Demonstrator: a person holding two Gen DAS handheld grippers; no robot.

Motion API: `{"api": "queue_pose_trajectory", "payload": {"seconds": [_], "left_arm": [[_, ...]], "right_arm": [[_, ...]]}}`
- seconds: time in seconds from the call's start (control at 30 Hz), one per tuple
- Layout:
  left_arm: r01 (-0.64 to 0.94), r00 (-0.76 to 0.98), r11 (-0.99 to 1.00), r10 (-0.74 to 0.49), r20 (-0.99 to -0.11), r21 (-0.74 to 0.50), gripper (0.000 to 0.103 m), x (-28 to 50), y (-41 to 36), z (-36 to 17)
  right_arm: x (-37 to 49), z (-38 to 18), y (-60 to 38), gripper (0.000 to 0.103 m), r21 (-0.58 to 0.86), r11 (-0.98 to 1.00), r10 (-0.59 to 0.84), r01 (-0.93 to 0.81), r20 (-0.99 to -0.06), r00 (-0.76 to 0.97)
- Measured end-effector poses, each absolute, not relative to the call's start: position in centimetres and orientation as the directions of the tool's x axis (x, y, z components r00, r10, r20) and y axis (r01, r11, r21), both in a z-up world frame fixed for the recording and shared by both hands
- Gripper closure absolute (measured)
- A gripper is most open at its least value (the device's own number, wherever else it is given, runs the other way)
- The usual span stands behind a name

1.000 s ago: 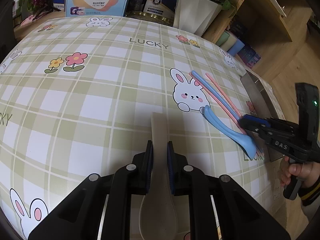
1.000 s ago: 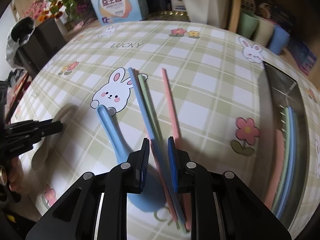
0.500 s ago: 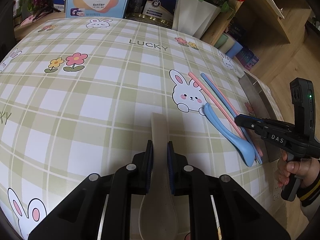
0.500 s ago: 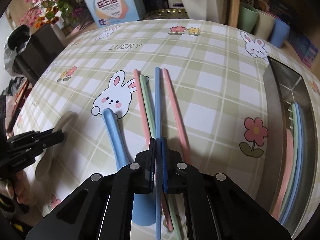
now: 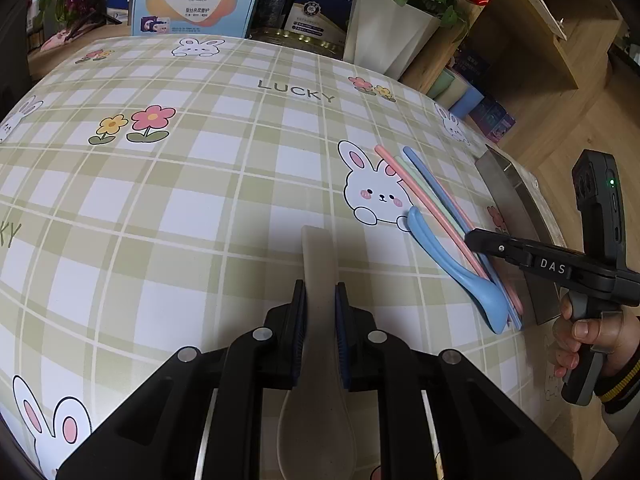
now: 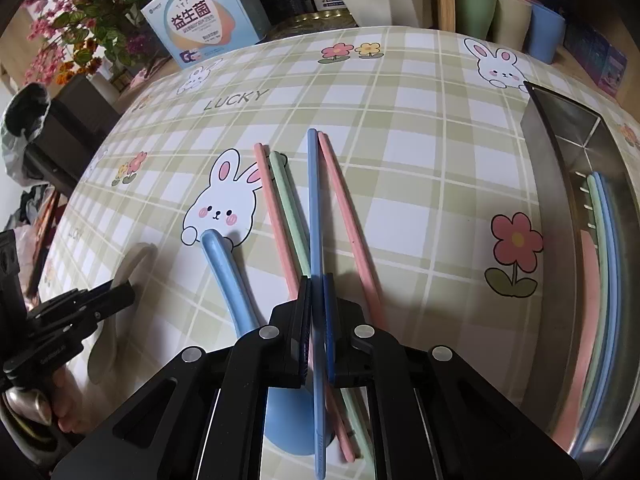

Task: Organize utensils
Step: 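Grasp the blue chopstick with the right tool while the left tool holds the white spoon, then lift the blue chopstick with the right tool off the table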

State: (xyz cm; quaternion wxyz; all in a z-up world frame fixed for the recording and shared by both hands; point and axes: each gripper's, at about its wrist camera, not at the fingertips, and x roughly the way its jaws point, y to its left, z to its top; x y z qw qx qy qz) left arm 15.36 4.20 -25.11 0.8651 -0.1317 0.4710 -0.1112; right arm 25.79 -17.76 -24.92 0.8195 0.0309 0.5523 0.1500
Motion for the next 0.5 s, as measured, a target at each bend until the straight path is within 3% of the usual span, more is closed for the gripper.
{"api": "queue_pose_trajectory", "payload": {"seconds": [0.5], "left_arm": [[0.065,0.53,0.937,-0.324,-0.783,-0.344,0.089,15.5,4.4,-25.2]], "right_arm": [[23.8,-24.0,-17.7,0.097,0.231,0.953,0.294,-0.194,-0.859,0.419]]}}
